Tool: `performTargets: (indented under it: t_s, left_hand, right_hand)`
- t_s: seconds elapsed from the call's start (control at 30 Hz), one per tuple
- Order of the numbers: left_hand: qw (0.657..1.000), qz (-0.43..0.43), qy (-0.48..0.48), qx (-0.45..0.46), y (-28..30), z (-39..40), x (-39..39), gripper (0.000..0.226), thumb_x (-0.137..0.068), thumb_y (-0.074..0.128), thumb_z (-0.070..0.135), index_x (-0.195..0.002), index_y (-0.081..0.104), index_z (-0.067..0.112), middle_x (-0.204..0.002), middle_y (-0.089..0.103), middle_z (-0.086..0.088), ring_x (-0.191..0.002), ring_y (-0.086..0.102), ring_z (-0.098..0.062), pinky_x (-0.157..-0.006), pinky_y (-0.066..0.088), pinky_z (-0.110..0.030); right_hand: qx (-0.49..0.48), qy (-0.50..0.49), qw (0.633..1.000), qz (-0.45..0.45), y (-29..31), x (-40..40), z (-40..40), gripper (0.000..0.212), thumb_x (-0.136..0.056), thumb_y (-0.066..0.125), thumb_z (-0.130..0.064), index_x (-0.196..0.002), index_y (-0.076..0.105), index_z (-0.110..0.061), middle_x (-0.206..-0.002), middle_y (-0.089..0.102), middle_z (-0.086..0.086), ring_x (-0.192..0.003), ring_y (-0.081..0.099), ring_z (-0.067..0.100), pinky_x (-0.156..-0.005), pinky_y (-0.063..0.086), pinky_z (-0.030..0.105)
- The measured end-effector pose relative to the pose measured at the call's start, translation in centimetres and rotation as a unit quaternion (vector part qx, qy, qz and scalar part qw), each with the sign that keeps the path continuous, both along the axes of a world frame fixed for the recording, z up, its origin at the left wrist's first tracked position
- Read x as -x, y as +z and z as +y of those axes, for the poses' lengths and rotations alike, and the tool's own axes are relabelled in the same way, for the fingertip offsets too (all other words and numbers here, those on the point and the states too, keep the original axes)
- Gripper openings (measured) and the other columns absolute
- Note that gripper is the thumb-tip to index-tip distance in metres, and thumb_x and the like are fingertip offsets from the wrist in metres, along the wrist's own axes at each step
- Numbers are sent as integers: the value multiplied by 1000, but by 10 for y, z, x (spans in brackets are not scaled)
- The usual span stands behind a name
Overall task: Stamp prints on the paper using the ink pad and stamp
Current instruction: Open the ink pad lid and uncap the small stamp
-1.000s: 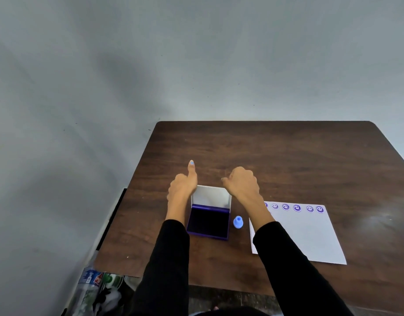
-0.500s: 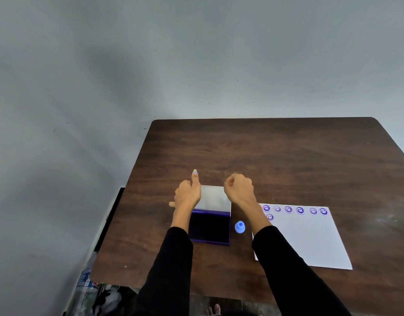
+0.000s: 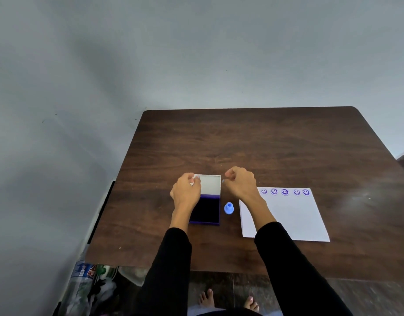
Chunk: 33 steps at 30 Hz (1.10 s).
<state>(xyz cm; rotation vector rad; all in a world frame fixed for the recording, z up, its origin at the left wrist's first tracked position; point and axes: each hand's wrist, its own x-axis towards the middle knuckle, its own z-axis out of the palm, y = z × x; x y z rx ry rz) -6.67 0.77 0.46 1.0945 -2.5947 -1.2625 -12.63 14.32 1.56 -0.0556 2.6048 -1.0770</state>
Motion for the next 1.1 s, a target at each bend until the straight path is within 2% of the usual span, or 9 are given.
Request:
performTargets:
  t_s: [0.1, 0.27, 0.43, 0.6, 0.73, 0.8, 0.9, 1.0, 1.1]
  left_hand:
    - [1000, 10, -27, 1, -2, 11, -9, 35, -94, 55, 21, -127, 57, 10, -130, 61, -10, -121, 53, -29, -106, 38, -42]
    - [996, -19, -81, 45, -6, 27, -23, 44, -85, 64, 14, -129, 56, 13, -132, 60, -5, -124, 51, -25, -106, 35, -35]
    - [985, -50, -134, 98, -11, 41, -32, 54, -80, 69, 15, -131, 54, 15, -132, 59, -5, -123, 52, -24, -107, 34, -34]
    - [977, -44, -163, 132, -9, 50, -36, 53, -79, 72, 23, -129, 56, 16, -129, 60, -5, -121, 52, -24, -106, 32, -34]
    - [974, -27, -176, 142, -5, 58, -37, 44, -78, 76, 35, -117, 63, 18, -118, 67, -2, -112, 58, -20, -104, 37, -37]
    - [974, -16, -171, 148, -4, 60, -37, 37, -81, 73, 36, -113, 65, 18, -115, 69, -1, -108, 60, -18, -102, 40, -38]
    - [976, 9, -153, 152, -2, 61, -37, 32, -84, 69, 36, -110, 68, 18, -111, 71, -1, -103, 62, -17, -98, 44, -36]
    - [974, 31, -153, 163, -2, 62, -36, 32, -84, 70, 35, -111, 69, 18, -110, 72, 0, -102, 63, -16, -95, 46, -34]
    - [971, 34, -158, 178, -2, 63, -34, 30, -84, 70, 35, -109, 71, 19, -106, 73, 0, -99, 63, -16, -96, 44, -34]
  right_hand:
    - [-14, 28, 999, -13, -4, -11, 8, 28, -75, 69, -14, -103, 65, -14, -112, 66, 11, -102, 61, 28, -84, 49, 32]
    - [-57, 92, 994, -24, -14, -30, 16, 44, -65, 78, -10, -106, 62, -13, -113, 62, 12, -103, 59, 29, -84, 52, 36]
    - [-101, 121, 987, 40, -30, -49, 19, 26, -74, 72, -17, -98, 63, -10, -108, 65, 13, -100, 59, 32, -82, 52, 40]
    - [17, 35, 999, 38, -29, -48, 26, 13, -73, 70, -15, -84, 71, -10, -91, 71, 13, -87, 64, 29, -72, 48, 34]
    - [126, -19, 992, 11, -18, -45, 27, 15, -76, 75, -21, -87, 75, -10, -83, 73, 9, -74, 60, 17, -69, 46, 28]
    - [149, -40, 988, -2, -15, -44, 27, 18, -75, 76, -21, -88, 73, -9, -87, 74, 12, -75, 64, 19, -74, 55, 35]
    - [177, -75, 981, -29, -12, -43, 30, 27, -71, 81, -24, -84, 65, -6, -85, 73, 17, -78, 70, 29, -78, 59, 43]
    - [181, -81, 979, -40, -10, -41, 33, 26, -69, 82, -26, -72, 62, -10, -76, 73, 17, -71, 72, 30, -74, 61, 41]
    - [177, -88, 980, -29, -10, -38, 35, 23, -69, 83, -25, -71, 65, -12, -69, 71, 11, -62, 69, 22, -69, 61, 36]
